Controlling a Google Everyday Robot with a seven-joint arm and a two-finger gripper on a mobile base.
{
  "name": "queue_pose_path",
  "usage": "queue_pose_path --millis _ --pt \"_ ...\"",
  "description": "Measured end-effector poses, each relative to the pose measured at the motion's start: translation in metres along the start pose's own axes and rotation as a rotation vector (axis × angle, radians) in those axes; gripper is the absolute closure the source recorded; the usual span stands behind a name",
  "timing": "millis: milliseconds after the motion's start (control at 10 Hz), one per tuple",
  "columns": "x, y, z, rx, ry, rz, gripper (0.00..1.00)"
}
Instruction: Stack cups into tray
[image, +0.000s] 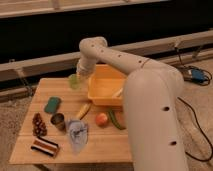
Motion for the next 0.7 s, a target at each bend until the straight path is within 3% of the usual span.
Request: queue_pose_path --millis 300,700 --pt "0.013 -0.033 -0.024 0.026 -0.046 0.074 1.0" --pt "0.034 -0.067 -0.041 0.07 -0.079 0.173 1.0"
